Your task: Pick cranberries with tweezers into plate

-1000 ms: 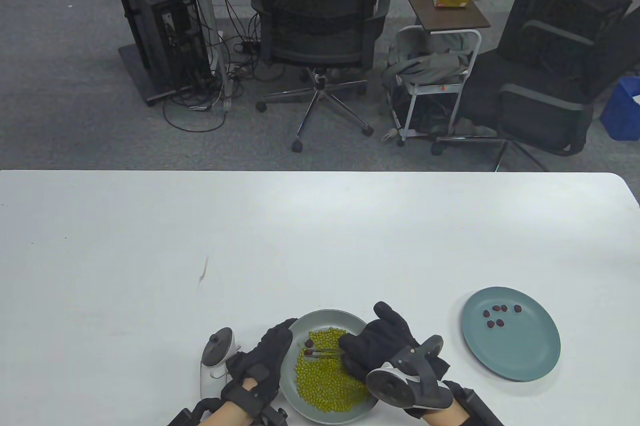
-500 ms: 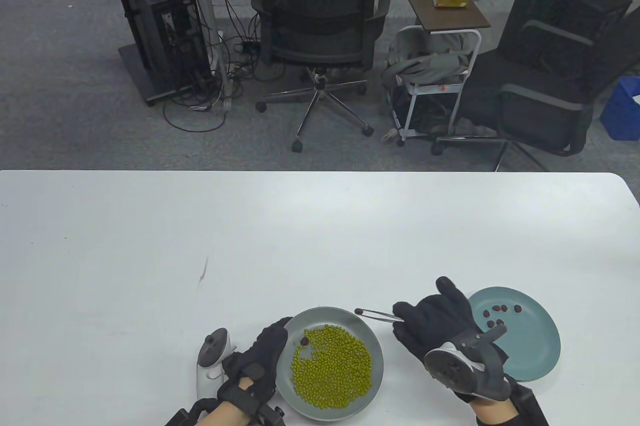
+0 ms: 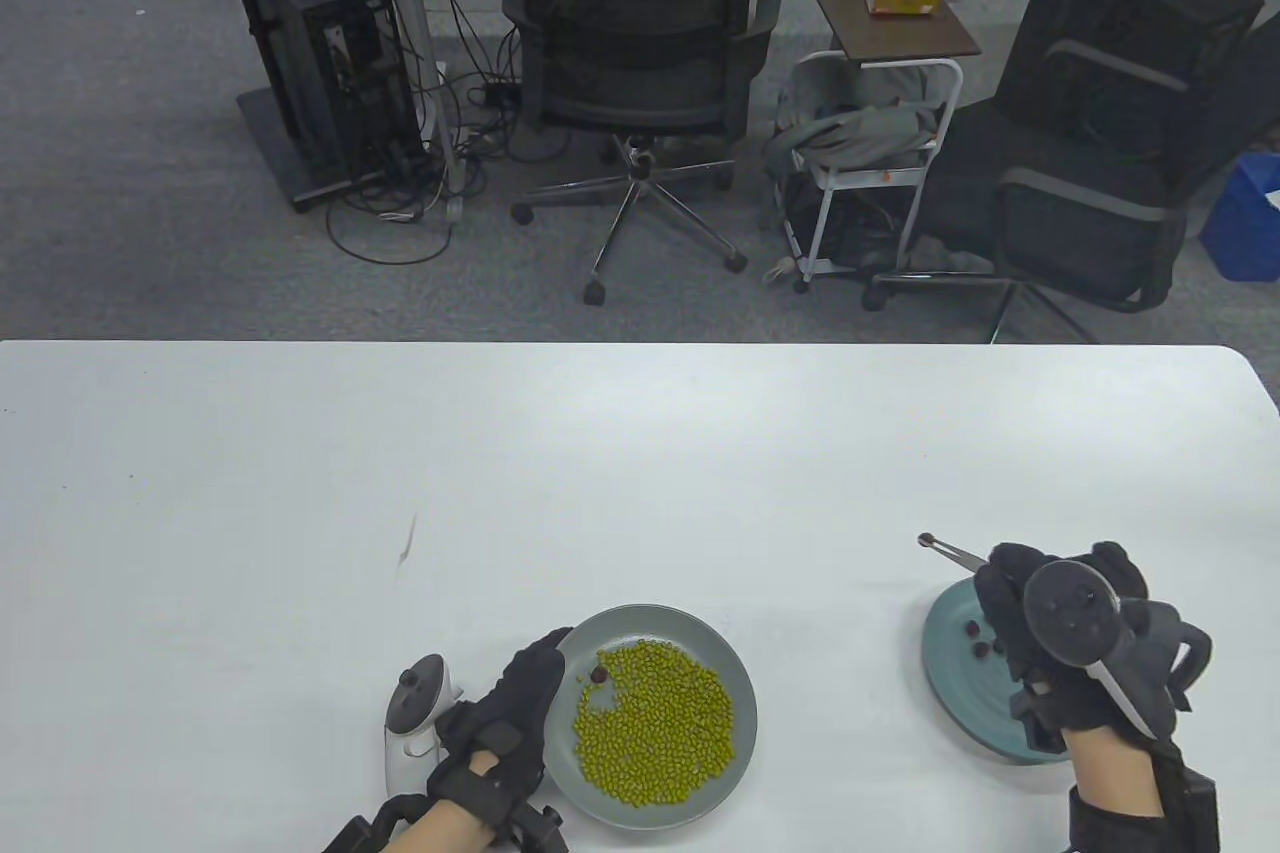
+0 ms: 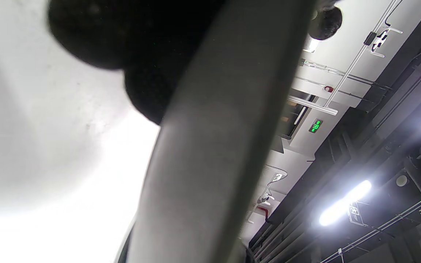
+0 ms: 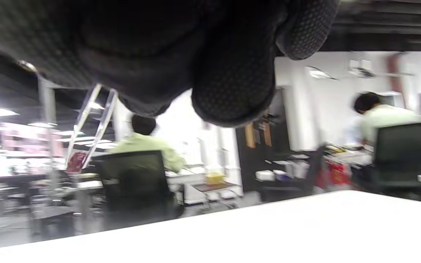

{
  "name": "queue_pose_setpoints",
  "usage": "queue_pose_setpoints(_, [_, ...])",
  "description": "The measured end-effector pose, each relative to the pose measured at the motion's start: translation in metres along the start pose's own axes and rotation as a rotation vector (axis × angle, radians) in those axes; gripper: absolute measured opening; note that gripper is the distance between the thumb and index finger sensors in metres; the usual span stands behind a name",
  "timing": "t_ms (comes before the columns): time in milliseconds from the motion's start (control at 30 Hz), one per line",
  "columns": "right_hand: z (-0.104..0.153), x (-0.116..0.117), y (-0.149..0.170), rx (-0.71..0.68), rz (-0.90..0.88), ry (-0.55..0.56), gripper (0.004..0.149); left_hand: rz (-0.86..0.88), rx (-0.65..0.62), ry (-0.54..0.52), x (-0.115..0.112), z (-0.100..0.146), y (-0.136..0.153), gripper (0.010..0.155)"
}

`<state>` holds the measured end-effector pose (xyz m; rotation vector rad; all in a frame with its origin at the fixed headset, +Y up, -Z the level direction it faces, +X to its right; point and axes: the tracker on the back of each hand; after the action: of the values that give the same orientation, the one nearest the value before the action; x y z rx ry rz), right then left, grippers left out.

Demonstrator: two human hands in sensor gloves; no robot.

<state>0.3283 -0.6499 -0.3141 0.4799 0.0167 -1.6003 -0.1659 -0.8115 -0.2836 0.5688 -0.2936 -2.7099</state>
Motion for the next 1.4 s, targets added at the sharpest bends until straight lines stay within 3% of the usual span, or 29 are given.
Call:
queue_pose_setpoints(233, [-0.018,0.035,0.043,0.151,0.032,-0.175,0.045,0.004,-0.003,-0.008,0.001,0.0,-0.001,0.06])
queue_pose_setpoints(400, [-0.02,0.061,0.037,0.142,0.084,-0.265,0.045,0.007,0.002,-0.01,0.002,0.0,-0.001,0.06])
queue_pose_setpoints(500, [-0.018,0.059,0.04,0.139,0.106,-0.283,0.045,0.012,0.002,-0.015,0.003,0.0,-0.001,0.06])
queue_pose_setpoints(700, [-0.02,0.067,0.051,0.139,0.153,-0.438,0.045,0.012,-0.002,-0.012,0.003,-0.001,-0.002,0.06])
queue_pose_setpoints(867, [-0.021,0.06,0.066,0.198,0.174,-0.42,0.045,0.014,0.0,-0.014,0.003,-0.001,-0.002,0.06])
queue_pose_setpoints(1067, [-0.022,0.074,0.08,0.269,0.176,-0.509,0.047,0.009,0.001,-0.013,0.003,-0.001,-0.002,0.06])
queue_pose_setpoints(1200, [-0.022,0.059,0.078,0.266,0.134,-0.413,0.047,0.009,-0.002,-0.012,0.003,-0.001,-0.002,0.06])
queue_pose_setpoints(1267, [-0.021,0.045,0.069,0.235,0.011,-0.302,0.046,0.008,-0.002,-0.011,0.004,-0.001,-0.001,0.06])
queue_pose_setpoints(1400, [-0.017,0.024,0.048,0.176,-0.07,-0.104,0.047,0.011,0.002,-0.021,0.005,-0.001,-0.001,0.06])
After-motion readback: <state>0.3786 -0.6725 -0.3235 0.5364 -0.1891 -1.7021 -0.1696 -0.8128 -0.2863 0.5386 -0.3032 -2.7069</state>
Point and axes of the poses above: the tracker on the back of each hand, its own y axis roughly to the little-finger side, its own z axis roughly from the fingertips to the wrist, x = y × z, and after that the axes turned 6 degrees about z, right-handed
